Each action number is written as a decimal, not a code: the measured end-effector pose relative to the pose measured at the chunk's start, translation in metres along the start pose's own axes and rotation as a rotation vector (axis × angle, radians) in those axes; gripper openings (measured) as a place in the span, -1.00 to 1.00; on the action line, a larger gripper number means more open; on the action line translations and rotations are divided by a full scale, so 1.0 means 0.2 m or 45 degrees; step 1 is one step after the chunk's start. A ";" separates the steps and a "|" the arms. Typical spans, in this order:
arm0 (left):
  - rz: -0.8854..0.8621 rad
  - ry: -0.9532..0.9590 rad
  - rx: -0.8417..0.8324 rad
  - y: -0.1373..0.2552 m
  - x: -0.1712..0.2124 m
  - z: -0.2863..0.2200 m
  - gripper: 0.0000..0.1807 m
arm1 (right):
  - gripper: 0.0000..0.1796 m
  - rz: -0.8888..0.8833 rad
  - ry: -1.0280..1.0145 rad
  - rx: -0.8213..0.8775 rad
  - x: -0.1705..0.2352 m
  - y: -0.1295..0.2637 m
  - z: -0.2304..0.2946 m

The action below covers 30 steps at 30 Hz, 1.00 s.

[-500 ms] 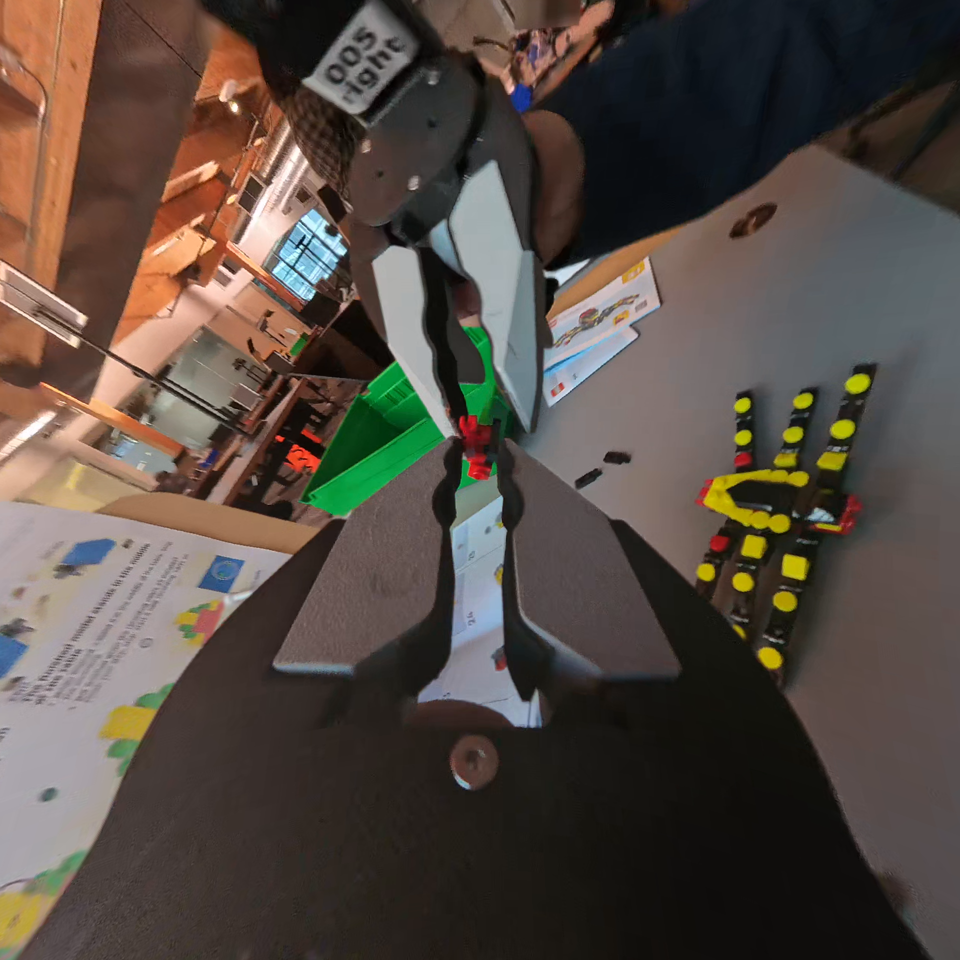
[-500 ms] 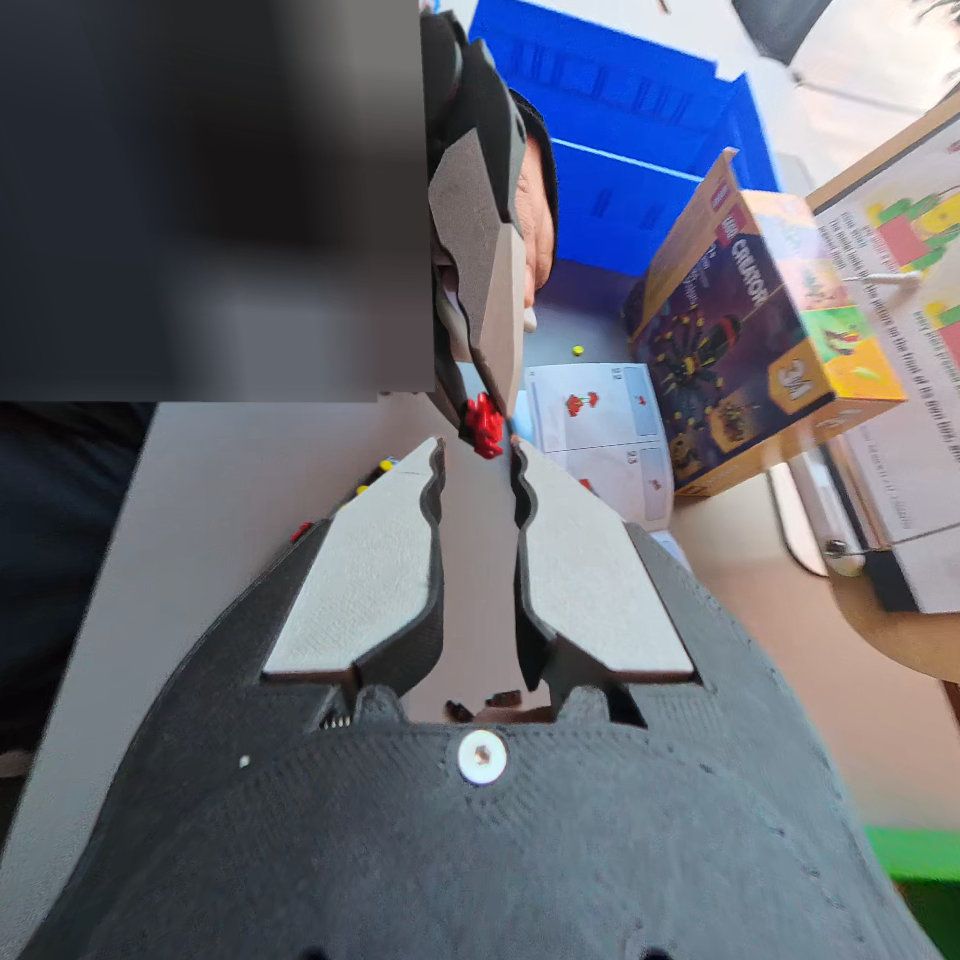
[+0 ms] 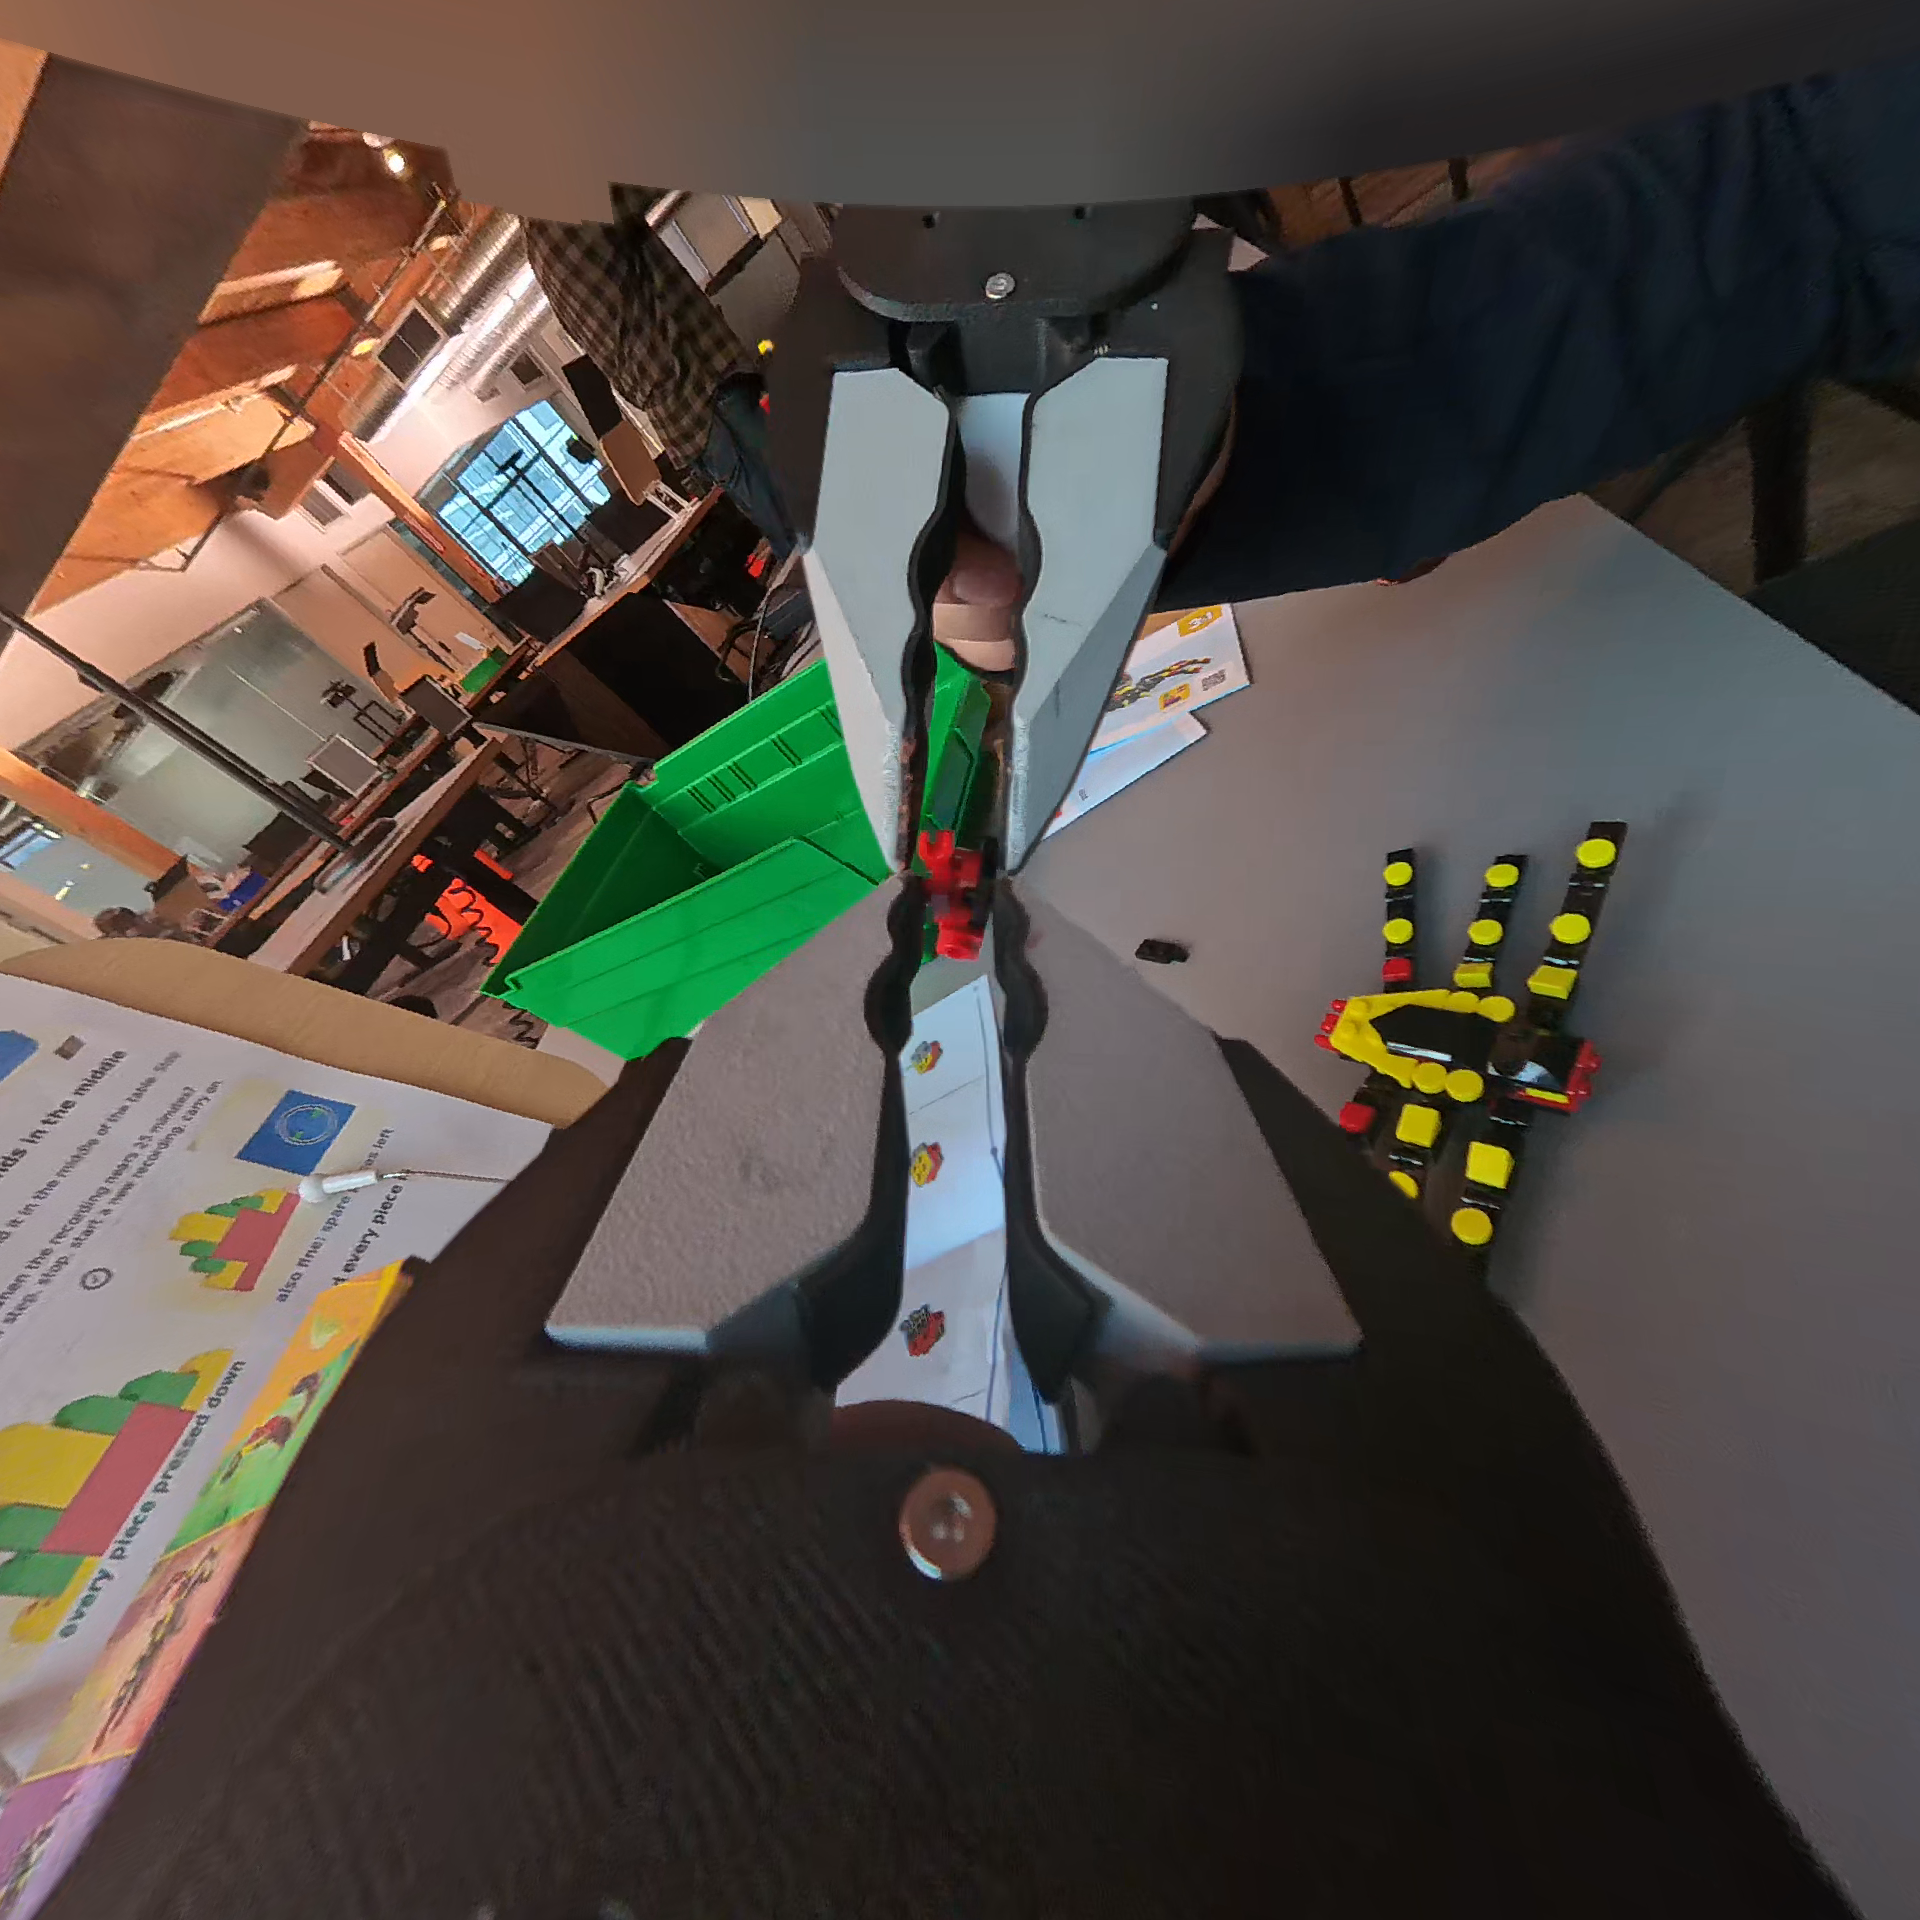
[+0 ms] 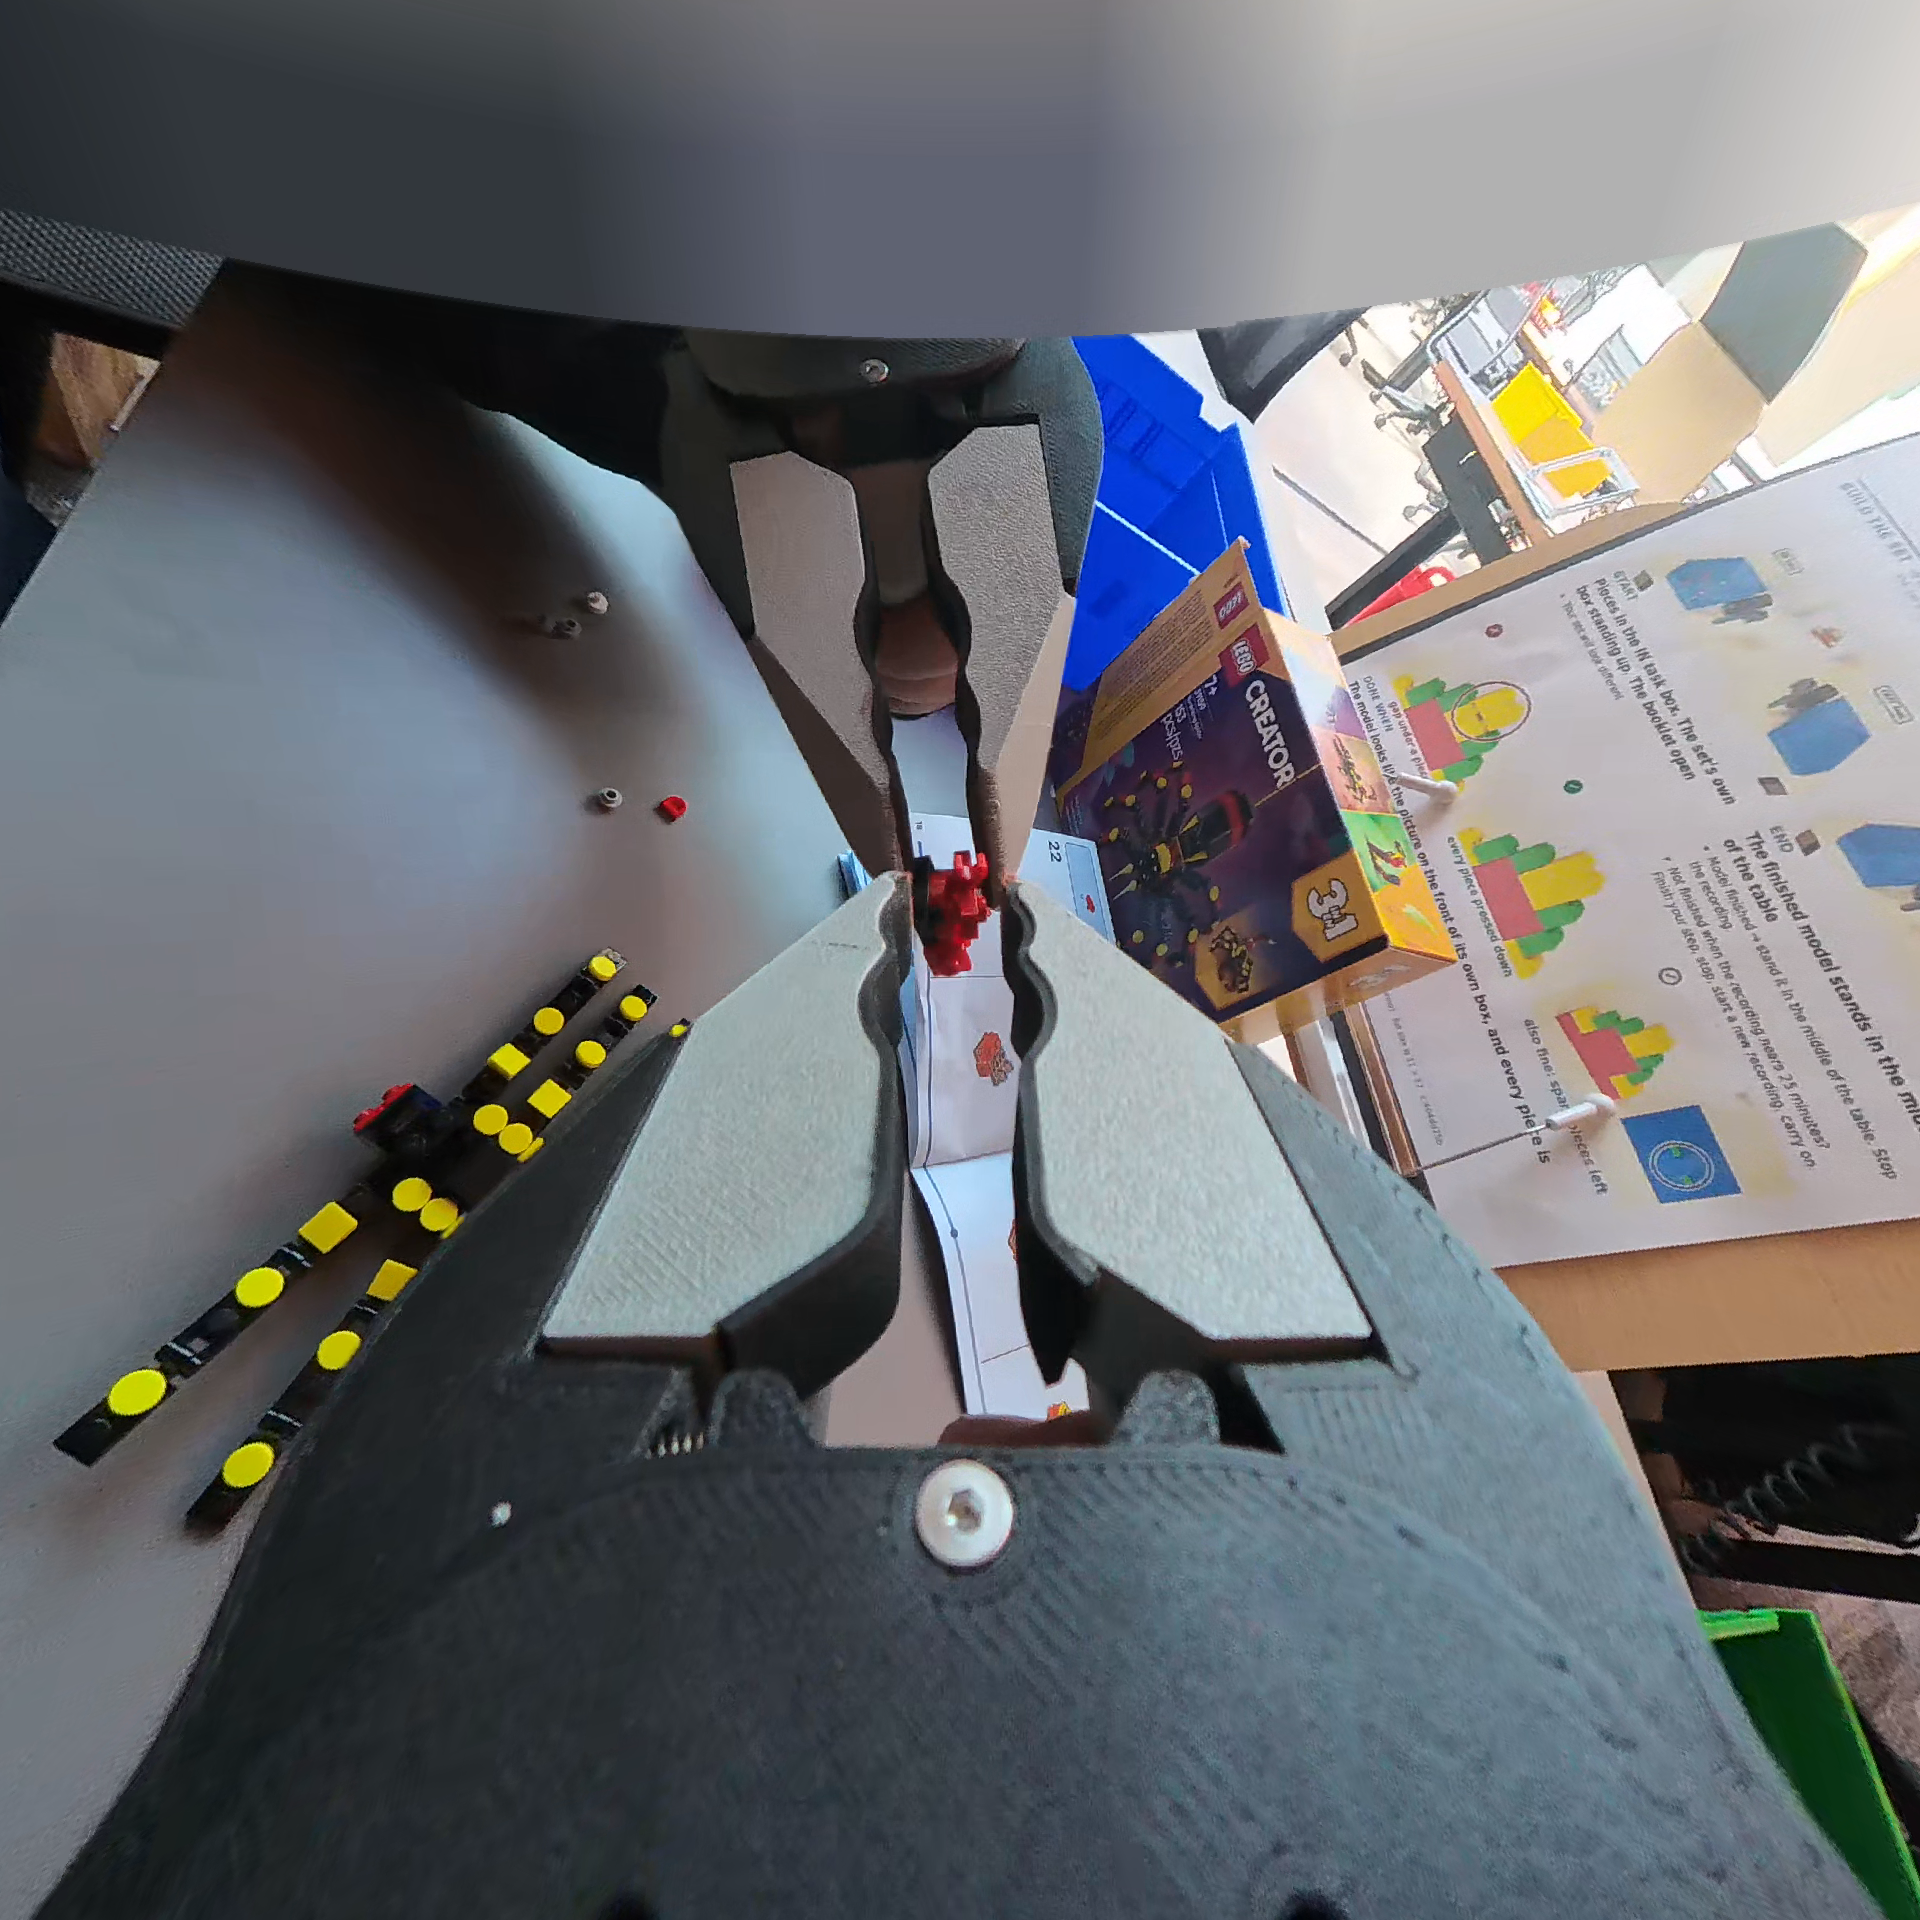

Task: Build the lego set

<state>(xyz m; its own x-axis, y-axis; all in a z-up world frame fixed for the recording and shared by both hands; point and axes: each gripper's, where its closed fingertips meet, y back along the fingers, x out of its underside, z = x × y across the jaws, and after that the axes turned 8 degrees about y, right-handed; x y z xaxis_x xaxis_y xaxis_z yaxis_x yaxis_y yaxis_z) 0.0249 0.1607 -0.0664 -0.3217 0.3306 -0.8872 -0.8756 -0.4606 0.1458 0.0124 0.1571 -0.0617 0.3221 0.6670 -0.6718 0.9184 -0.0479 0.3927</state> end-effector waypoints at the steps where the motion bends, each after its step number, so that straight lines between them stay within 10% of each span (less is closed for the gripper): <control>1: 0.001 0.008 0.004 0.00 0.00 0.00 -0.90 | -0.85 0.000 0.011 0.003 0.00 0.00 0.00; 30: 0.144 0.248 0.128 -0.04 0.16 -0.03 -0.89 | -0.88 0.044 0.034 -0.003 0.16 -0.07 0.07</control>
<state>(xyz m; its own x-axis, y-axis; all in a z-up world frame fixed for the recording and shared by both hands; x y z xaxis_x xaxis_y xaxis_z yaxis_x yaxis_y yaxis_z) 0.0226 0.1703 -0.0985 -0.3526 0.1121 -0.9290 -0.8725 -0.3984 0.2830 0.0134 0.1686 -0.0964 0.3474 0.6845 -0.6409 0.9062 -0.0695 0.4170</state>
